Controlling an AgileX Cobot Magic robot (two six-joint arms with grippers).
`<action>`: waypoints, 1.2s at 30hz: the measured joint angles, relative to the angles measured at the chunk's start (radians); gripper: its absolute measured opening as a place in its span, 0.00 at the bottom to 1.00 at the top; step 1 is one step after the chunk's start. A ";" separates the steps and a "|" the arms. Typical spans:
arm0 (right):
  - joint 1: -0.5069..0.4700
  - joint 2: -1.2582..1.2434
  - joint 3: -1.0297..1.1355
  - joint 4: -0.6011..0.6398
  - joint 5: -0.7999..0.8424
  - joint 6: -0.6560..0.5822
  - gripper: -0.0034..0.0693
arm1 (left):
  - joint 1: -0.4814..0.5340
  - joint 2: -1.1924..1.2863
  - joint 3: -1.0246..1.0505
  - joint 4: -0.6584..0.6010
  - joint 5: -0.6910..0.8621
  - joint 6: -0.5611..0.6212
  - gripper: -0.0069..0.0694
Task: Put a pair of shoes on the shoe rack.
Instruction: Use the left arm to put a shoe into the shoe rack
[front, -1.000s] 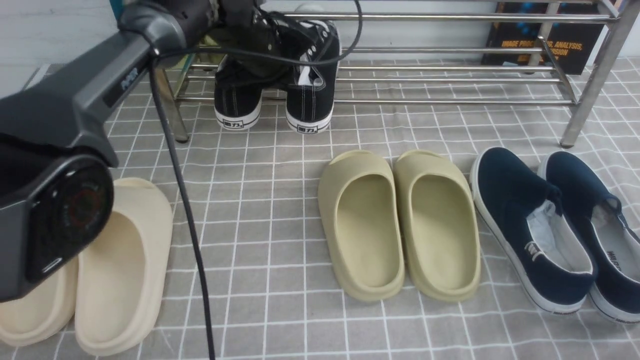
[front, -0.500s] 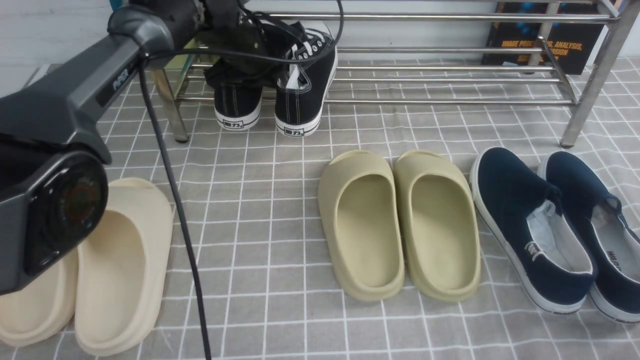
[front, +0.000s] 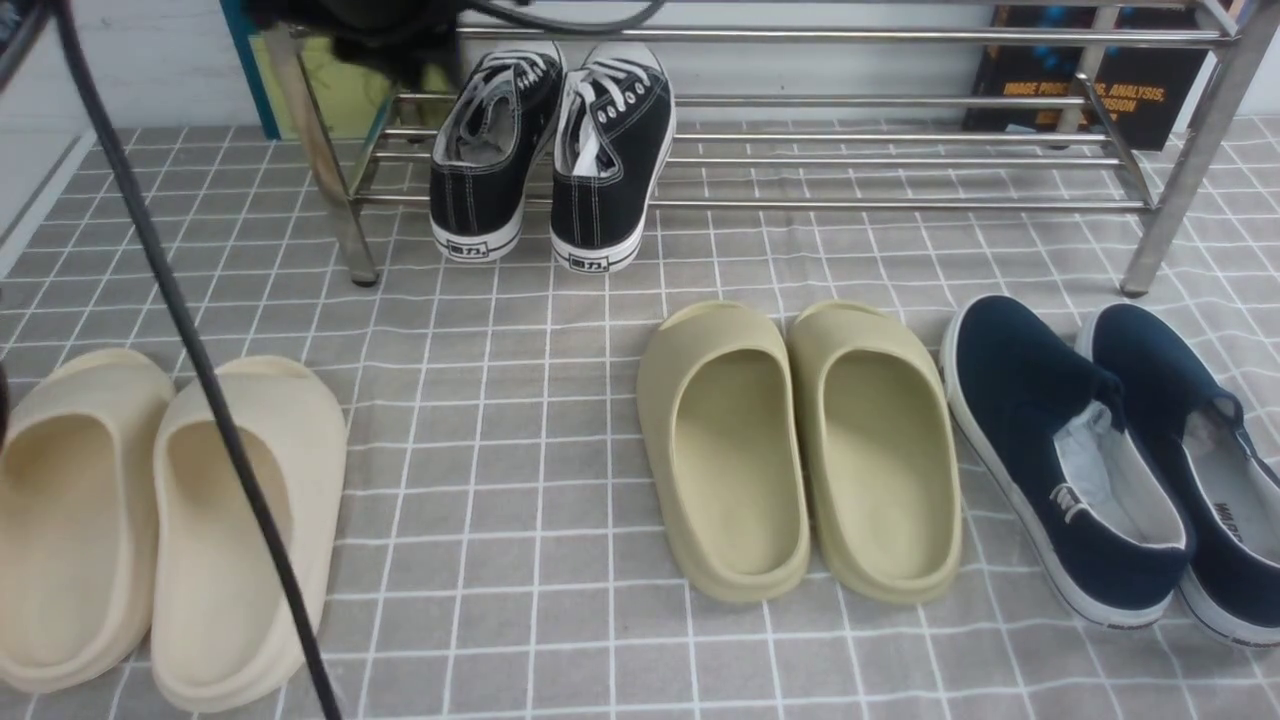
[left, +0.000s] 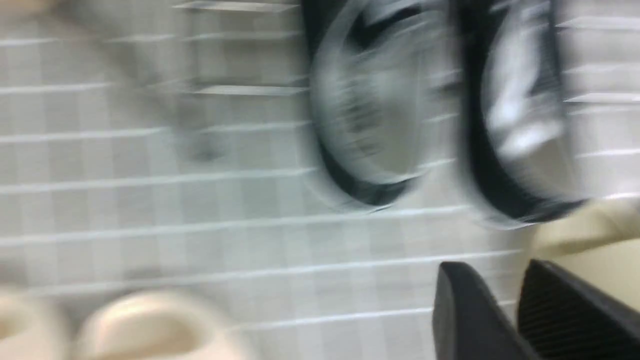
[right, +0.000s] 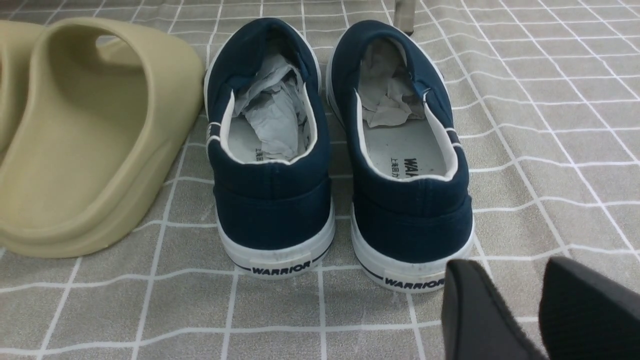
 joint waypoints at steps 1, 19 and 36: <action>0.000 0.000 0.000 0.000 0.000 0.000 0.38 | 0.004 0.010 0.000 0.023 0.008 0.001 0.24; 0.000 0.000 0.000 0.000 0.000 0.000 0.38 | 0.018 0.215 0.082 -0.042 -0.185 -0.095 0.07; 0.000 0.000 0.000 0.000 0.000 0.000 0.38 | 0.018 0.199 0.082 -0.057 -0.209 -0.113 0.07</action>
